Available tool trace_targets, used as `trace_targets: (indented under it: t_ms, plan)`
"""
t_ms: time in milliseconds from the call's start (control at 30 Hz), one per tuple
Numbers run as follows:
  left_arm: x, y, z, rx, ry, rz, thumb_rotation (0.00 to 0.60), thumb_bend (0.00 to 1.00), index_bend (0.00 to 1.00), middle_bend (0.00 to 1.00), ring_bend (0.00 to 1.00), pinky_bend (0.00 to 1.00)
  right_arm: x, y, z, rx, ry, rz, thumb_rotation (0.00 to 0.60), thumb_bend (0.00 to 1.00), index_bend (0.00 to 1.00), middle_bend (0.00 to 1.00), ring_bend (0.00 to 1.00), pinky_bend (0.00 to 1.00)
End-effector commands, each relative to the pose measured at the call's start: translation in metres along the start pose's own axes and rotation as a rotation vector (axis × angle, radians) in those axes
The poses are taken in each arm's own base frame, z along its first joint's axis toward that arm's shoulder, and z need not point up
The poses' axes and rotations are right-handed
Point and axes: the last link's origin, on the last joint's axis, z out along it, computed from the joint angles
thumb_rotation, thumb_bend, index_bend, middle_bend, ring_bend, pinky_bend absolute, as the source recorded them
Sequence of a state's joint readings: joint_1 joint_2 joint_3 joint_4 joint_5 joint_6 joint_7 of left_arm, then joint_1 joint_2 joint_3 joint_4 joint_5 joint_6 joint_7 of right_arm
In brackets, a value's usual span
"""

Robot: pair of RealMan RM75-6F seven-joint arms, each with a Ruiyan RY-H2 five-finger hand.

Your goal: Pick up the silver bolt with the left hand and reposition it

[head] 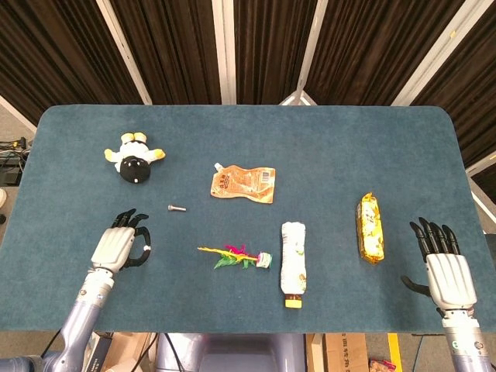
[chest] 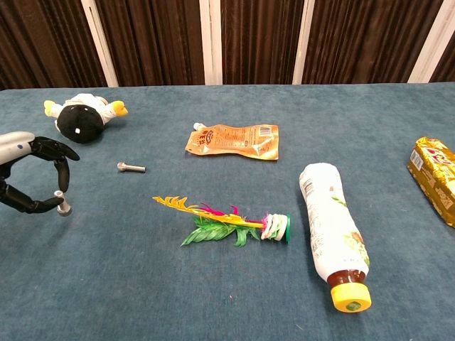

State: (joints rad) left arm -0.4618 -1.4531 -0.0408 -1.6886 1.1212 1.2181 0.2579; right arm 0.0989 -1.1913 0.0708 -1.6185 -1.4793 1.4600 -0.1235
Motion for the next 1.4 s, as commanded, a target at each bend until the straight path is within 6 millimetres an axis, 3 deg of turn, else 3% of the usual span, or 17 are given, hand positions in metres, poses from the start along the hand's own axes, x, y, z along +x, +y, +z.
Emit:
trace_targets:
  t_ms: [33,833,1400]
  plan:
    - [-0.003,-0.015,-0.005,-0.009,-0.01,-0.006,0.6,0.53,0.58,0.16,0.0,0.0,0.0,0.0,0.0,0.0,0.002,0.001,0.6,0.11,0.08,0.07,0.06,0.0]
    - [-0.002,-0.077,-0.025,0.036,-0.043,-0.149,0.6,0.53,0.58,0.15,0.0,0.0,0.002,0.001,-0.001,-0.005,0.01,0.008,0.6,0.11,0.08,0.07,0.06,0.0]
    - [-0.006,-0.085,-0.021,-0.016,-0.08,-0.181,0.6,0.53,0.53,0.14,0.0,0.0,0.002,0.001,-0.001,-0.003,0.004,0.006,0.6,0.11,0.08,0.07,0.06,0.0]
